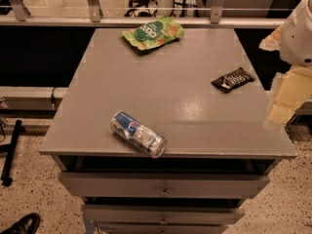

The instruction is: Move rxbar chocolate near redbull can

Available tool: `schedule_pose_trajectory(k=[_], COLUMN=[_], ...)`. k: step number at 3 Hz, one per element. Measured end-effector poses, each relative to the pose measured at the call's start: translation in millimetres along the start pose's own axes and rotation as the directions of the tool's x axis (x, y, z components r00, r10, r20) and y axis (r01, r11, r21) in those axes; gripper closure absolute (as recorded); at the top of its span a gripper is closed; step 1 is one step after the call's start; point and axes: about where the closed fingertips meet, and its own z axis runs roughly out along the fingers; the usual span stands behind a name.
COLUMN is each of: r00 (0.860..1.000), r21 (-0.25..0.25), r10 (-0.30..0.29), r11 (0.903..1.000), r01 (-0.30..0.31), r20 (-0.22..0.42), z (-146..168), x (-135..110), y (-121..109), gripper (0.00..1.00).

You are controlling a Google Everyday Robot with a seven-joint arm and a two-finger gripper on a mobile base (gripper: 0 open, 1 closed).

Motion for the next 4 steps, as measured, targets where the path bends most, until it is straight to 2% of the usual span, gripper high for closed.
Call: schedule_pose_trajectory(k=[1, 2, 3, 4], r00=[1.0, 0.995, 0.983, 0.972], r21=[0.003, 0.02, 0.029, 0.02], r10=[-0.012, -0.099, -0.18, -0.233], r11=[0.9999, 0.9949, 0.9833, 0.9724], r01=[0.012, 0.099, 0.18, 0.232], r20=[0.001, 0.005, 0.018, 0.019], z=[4, 33, 83, 108], x=[0, -2, 12, 24], y=[-4, -34, -104, -151], gripper=[0.0, 0.0, 0.0, 0.0])
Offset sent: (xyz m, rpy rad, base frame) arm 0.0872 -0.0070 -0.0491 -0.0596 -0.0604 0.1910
